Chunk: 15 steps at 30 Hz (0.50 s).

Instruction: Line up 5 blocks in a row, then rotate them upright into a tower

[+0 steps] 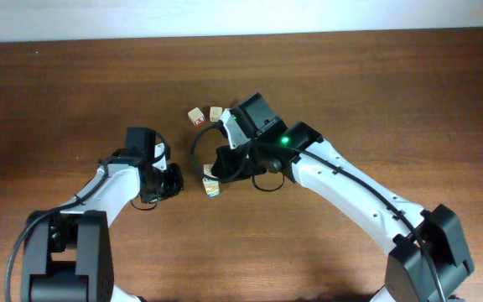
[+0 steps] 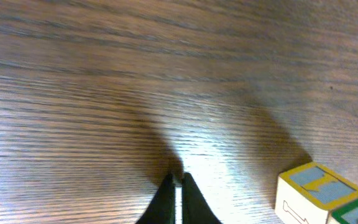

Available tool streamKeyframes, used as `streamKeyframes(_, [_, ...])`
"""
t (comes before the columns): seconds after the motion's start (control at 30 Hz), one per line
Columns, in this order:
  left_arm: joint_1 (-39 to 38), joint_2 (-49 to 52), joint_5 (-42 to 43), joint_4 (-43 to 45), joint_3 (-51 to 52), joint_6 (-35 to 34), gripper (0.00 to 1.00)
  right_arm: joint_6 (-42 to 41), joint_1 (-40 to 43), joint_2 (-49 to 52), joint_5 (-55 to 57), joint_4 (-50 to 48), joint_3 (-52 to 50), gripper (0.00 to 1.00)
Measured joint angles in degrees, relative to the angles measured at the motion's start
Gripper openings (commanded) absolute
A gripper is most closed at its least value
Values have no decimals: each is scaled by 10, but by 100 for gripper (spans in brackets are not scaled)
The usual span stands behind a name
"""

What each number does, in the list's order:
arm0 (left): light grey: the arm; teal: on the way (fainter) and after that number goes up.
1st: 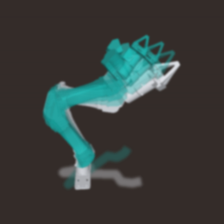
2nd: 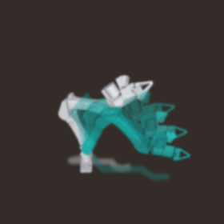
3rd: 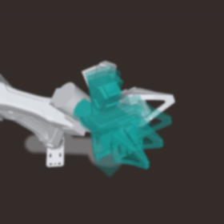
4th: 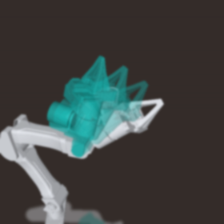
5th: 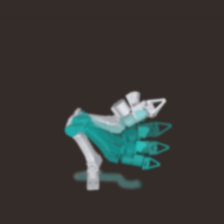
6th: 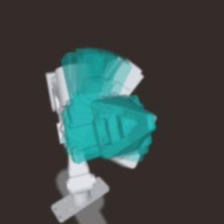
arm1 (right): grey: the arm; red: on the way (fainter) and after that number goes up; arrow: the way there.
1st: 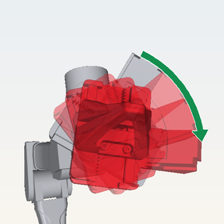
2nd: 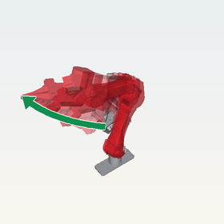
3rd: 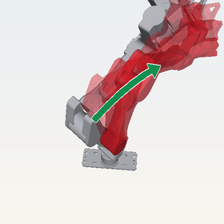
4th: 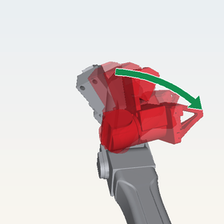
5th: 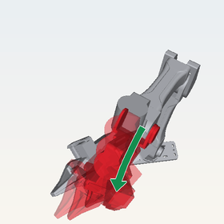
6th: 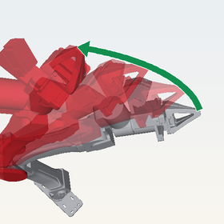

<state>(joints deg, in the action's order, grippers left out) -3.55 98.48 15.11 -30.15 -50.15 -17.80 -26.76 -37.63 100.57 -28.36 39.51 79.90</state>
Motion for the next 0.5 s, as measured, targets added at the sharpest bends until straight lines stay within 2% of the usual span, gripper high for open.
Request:
streamKeyframes(0.1, [3, -2, -7, 0, -1, -5, 20, 0, -5, 0, 5, -2, 0, 4])
streamKeyframes(0.2, [4, -4, -8, 1, -2, -8, 35, 0, -6, 0, 13, -9, 0, 5])
streamKeyframes(0.27, [4, -6, -9, 3, -4, -9, 50, 0, -6, 0, 15, -11, 0, 12])
streamKeyframes(0.33, [5, -8, -11, 5, -6, -10, 58, 2, -6, 0, 15, -12, 2, 12])
streamKeyframes(0.43, [4, -9, -17, 7, -8, -11, 66, 2, -7, 0, 14, -12, 2, 12])
streamKeyframes(0.5, [4, -11, -21, 8, -9, -11, 80, 2, -7, 0, 14, -12, 2, 12])
